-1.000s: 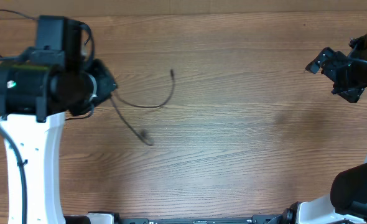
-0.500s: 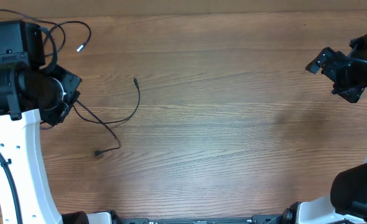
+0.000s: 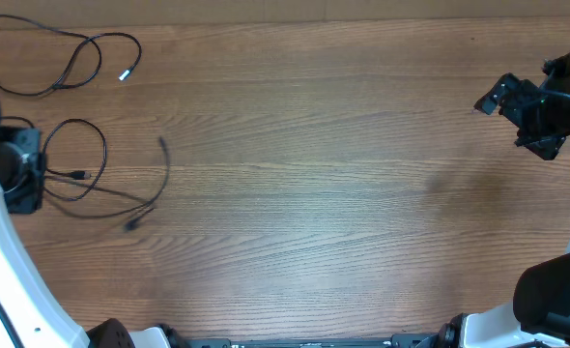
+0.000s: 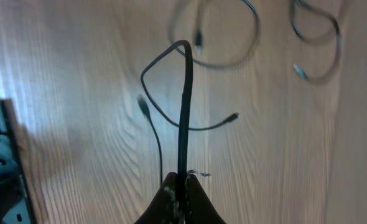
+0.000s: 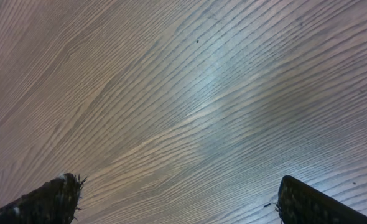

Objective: Untangle cables

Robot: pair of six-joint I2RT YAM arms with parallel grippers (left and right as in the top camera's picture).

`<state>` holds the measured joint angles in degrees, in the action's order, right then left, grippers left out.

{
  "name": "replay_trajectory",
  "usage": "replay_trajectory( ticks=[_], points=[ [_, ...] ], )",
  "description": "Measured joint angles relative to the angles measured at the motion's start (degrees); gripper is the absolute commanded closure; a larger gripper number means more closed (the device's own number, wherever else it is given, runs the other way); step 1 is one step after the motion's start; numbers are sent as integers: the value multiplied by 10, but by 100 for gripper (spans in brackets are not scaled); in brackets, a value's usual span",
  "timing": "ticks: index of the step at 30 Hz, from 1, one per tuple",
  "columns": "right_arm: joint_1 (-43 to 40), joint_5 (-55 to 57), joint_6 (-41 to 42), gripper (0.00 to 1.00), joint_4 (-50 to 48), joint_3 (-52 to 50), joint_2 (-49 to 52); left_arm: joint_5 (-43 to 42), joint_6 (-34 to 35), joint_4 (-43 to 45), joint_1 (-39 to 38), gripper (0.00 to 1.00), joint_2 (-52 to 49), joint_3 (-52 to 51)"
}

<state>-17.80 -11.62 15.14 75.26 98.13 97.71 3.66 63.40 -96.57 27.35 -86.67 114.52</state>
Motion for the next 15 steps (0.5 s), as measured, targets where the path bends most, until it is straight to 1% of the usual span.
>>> replay_trajectory(
  ticks=[5,11,15],
  points=[
    [0,0,0,0,0,0,0,25,22,24,71,96,0,-46],
    [0,0,0,0,0,0,0,64,29,97,139,96,-4,-120],
    [0,0,0,0,0,0,0,113,31,160,175,96,-5,-162]
  ],
)
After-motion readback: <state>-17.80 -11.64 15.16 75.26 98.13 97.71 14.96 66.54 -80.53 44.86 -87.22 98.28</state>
